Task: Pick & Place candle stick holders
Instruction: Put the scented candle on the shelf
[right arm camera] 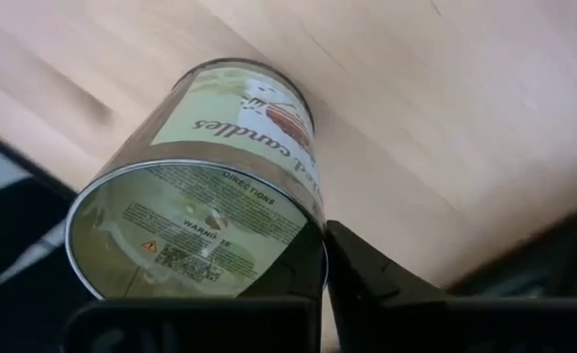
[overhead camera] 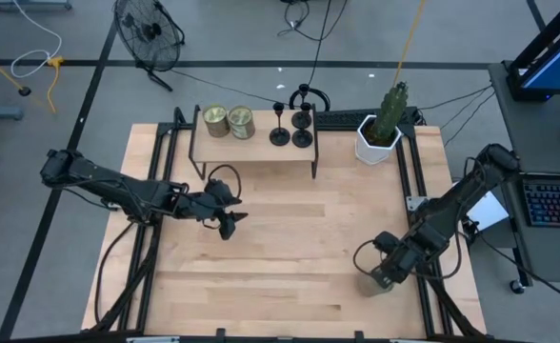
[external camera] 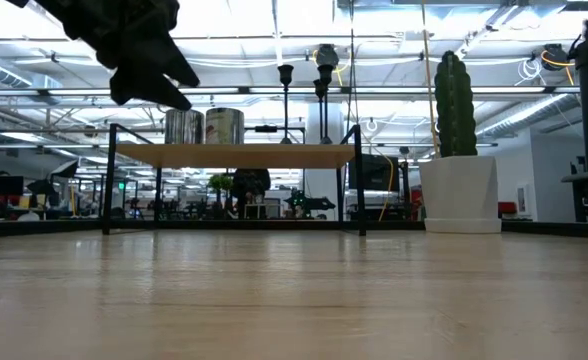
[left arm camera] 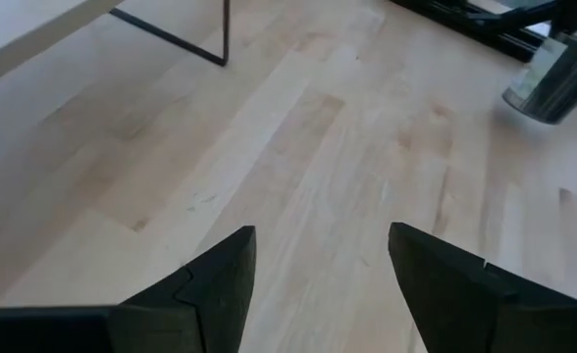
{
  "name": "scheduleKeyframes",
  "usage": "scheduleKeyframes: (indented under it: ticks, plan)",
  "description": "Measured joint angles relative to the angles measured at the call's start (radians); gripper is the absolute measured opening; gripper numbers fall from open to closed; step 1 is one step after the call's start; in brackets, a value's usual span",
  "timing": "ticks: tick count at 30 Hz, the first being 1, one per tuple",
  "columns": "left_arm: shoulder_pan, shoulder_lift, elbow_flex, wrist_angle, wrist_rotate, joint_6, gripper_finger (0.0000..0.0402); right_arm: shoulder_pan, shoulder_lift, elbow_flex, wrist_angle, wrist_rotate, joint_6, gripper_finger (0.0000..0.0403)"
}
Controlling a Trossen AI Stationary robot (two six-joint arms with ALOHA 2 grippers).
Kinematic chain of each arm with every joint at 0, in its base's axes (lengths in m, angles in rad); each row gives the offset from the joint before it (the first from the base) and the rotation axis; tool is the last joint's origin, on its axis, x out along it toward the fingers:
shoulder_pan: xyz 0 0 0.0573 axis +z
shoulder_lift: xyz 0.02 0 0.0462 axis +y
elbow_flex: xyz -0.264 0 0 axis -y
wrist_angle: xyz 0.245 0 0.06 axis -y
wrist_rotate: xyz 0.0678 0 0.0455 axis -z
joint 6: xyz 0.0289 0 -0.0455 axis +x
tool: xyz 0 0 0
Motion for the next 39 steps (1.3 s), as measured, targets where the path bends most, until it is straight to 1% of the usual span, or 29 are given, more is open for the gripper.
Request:
scheduleKeyframes:
  ticks: [5,12,18,21,25,28,35,39]
  plan:
    - [-0.001,0.0,0.0,0.02,0.001,0.013,0.0241,-0.093,-0.007,0.027,0.031,0.021,-0.113,0.0001]
    - [-0.027,0.003,0.0,0.115,0.003,0.125,0.0241,-0.253,-0.006,0.046,0.119,0.023,-0.32,0.0001]
    - [-0.047,0.07,0.0,0.209,0.004,0.159,0.0242,-0.373,-0.006,0.048,0.216,0.023,-0.465,0.0]
    - [-0.048,0.125,-0.001,0.247,0.045,0.162,0.025,-0.427,0.007,0.049,0.269,0.024,-0.527,0.0]
    - [-0.048,0.19,-0.001,0.324,0.051,0.133,0.0265,-0.479,0.04,0.049,0.304,0.019,-0.589,0.0]
    - [-0.048,0.219,-0.001,0.388,0.049,0.112,0.0268,-0.505,0.064,0.049,0.338,-0.005,-0.628,0.0]
    - [-0.046,0.229,0.0,0.444,0.044,0.105,0.0269,-0.555,0.115,0.053,0.401,-0.012,-0.698,0.0]
    - [-0.046,0.228,0.0,0.484,0.045,0.093,0.0269,-0.581,0.148,0.099,0.39,-0.012,-0.755,0.0]
